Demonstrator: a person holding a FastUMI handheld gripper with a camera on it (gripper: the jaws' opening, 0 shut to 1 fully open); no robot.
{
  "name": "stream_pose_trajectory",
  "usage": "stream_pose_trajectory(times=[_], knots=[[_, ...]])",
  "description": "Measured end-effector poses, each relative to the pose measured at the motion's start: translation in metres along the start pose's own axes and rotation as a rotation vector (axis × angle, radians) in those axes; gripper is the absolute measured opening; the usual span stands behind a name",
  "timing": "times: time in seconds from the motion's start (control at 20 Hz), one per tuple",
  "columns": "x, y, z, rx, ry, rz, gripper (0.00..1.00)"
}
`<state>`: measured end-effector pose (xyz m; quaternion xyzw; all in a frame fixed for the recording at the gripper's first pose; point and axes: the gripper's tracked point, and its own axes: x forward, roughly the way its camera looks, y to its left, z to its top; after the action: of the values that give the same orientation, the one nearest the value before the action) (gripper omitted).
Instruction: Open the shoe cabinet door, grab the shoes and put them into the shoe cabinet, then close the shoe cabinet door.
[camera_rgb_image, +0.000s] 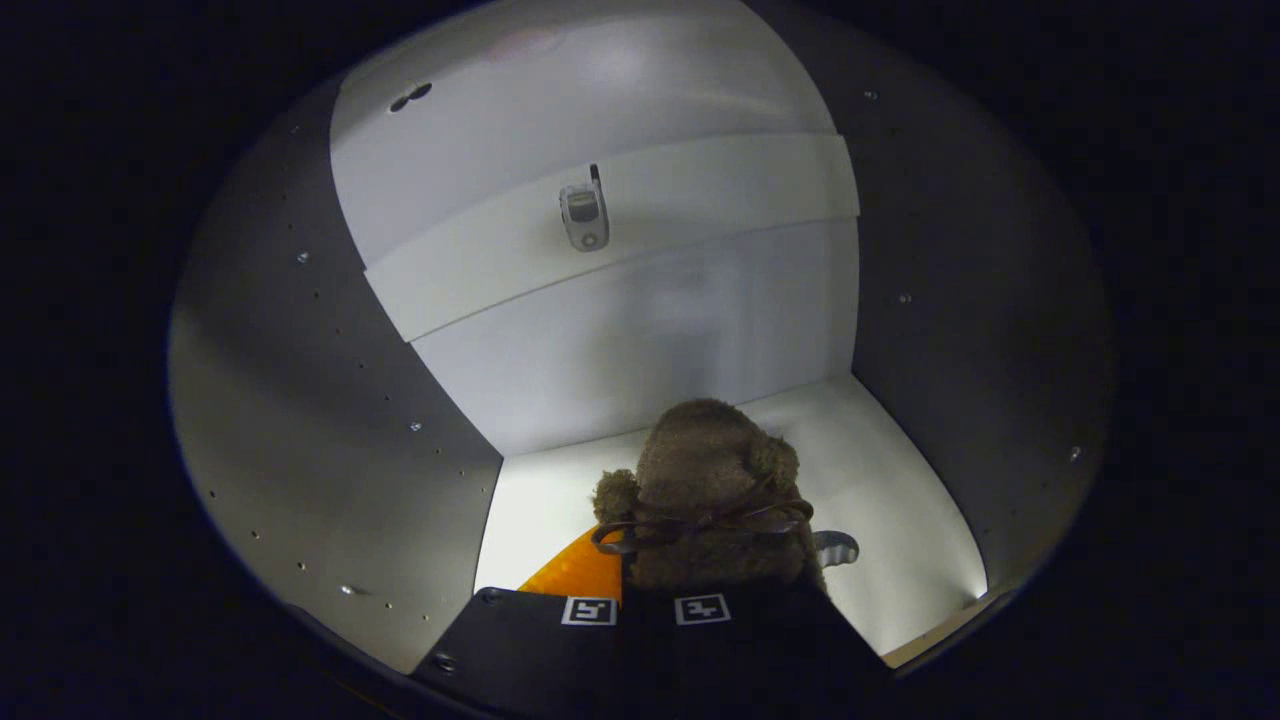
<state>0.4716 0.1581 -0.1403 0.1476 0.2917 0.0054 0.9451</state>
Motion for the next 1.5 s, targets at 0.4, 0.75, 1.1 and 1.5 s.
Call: stream_pose_trajectory(times=[0.4,0.75,1.1,1.5], knots=[[0.019,-0.001,-0.014,-0.035,0.025,-0.024,0.13],[-0.018,0.012,-0.016,-0.047,-0.002,0.014,0.49],[-0.075,0.018,-0.006,-0.063,-0.124,0.043,0.99],[-0.209,0.02,-0.004,-0.166,-0.366,0.066,0.98]])
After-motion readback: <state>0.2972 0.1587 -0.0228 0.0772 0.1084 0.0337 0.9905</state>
